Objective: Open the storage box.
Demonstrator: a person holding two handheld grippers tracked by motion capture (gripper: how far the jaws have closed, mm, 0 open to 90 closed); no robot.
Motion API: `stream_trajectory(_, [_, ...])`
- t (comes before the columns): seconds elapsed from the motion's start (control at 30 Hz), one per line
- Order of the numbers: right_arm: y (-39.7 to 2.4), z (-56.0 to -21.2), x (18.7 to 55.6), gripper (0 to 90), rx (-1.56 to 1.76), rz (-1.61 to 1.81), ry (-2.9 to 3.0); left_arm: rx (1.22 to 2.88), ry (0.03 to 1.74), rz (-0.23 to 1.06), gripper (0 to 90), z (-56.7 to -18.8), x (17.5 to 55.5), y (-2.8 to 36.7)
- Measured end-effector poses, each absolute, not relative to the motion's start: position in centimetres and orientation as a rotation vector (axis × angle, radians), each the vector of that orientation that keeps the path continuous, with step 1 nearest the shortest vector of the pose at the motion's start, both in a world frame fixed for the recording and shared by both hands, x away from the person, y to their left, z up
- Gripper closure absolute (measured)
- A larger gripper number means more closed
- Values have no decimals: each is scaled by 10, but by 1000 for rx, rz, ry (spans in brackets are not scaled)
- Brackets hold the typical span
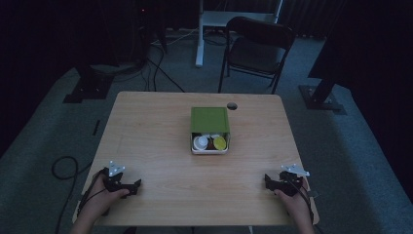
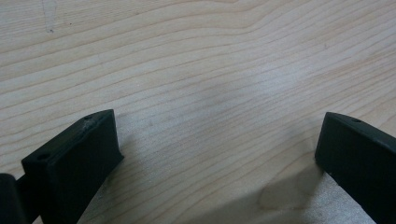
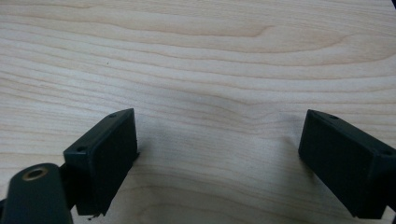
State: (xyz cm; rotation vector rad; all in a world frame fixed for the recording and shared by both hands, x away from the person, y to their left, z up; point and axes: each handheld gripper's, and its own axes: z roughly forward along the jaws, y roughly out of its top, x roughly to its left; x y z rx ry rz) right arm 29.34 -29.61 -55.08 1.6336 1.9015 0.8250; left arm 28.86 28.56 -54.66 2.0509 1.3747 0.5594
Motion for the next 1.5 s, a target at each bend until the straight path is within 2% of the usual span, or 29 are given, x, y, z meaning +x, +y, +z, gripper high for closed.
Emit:
stream_trajectory(0.83, [-294, -551, 292, 126, 1603, 837, 1927, 2049, 1374, 561, 0, -547, 289, 286])
stream_trajectory(1.5, [-261, -540, 290, 122, 1427, 908, 2017, 2050, 1374, 561, 0, -547, 289, 286])
